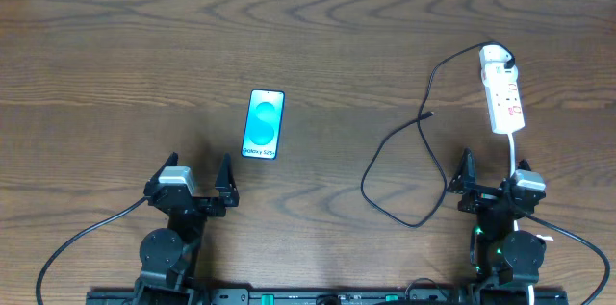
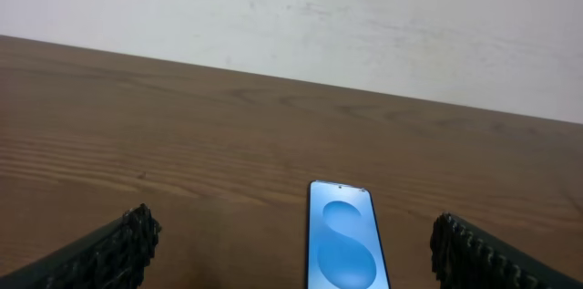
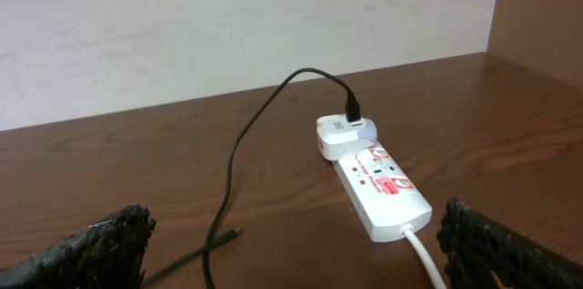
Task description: Plug charger to phone and switch on socket
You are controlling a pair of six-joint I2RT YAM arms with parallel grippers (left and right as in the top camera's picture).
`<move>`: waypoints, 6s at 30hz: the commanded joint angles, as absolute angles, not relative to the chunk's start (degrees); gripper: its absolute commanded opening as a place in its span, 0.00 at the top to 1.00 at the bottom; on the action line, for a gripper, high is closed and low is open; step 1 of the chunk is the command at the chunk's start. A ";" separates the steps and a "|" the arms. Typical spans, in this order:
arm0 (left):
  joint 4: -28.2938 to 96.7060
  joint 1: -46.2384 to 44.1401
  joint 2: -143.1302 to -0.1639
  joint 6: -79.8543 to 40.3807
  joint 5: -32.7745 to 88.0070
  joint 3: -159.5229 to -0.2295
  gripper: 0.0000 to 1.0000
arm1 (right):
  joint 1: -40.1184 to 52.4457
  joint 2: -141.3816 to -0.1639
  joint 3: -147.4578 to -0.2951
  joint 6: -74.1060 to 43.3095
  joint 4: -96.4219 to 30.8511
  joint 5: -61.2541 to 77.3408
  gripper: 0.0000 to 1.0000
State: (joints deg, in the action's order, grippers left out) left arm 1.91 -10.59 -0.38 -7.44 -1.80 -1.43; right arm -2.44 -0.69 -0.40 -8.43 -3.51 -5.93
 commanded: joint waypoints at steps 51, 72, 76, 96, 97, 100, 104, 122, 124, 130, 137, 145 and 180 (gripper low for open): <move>4.03 -10.41 -0.23 -6.87 -2.11 -0.23 0.02 | -2.04 -0.54 -0.30 -7.62 -3.68 -5.63 0.01; 3.79 -10.41 -0.23 -10.02 3.44 -0.54 0.02 | -2.04 -0.54 -0.30 -7.62 -3.70 -5.63 0.01; 3.79 -10.41 -0.23 -11.05 3.68 -1.30 0.02 | -2.04 -0.54 -0.30 -7.62 -3.70 -5.63 0.01; 3.81 -10.41 -12.56 -11.00 3.68 -11.31 0.02 | -2.04 -0.54 -0.30 -7.62 -3.70 -5.63 0.01; 3.81 -10.41 -13.93 -11.03 3.68 -12.19 0.02 | -2.04 -0.54 -0.30 -7.62 -3.70 -5.63 0.01; 3.81 -10.41 -18.35 -11.03 3.68 -15.09 0.02 | -2.04 -0.54 -0.30 -7.62 -3.68 -5.63 0.01; 3.88 -10.41 -24.49 -11.03 3.95 -19.66 0.02 | -2.04 -0.54 -0.30 -7.62 -3.70 -5.63 0.01; 33.15 -10.44 -54.26 -10.98 4.14 -58.13 0.02 | -2.04 -0.54 -0.30 -7.62 -3.70 -5.63 0.01; 36.10 -10.48 -56.90 -10.83 4.82 -61.91 0.02 | -2.04 -0.54 -0.30 -7.62 -3.70 -5.63 0.01; 36.14 -10.46 -59.55 -9.93 17.56 -64.36 0.02 | -2.04 -0.54 -0.30 -7.62 -3.68 -5.63 0.01; 36.67 -10.46 -60.23 -10.66 20.14 -64.31 0.02 | -2.04 -0.54 -0.30 -7.62 -3.70 -5.63 0.01; 36.69 -10.46 -60.86 -11.27 20.14 -64.88 0.02 | -2.04 -0.54 -0.30 -7.62 -3.70 -5.63 0.01; 50.61 -17.15 -99.81 -14.50 3.16 -81.23 0.02 | -2.04 -0.54 -0.30 -7.62 -3.70 -5.63 0.01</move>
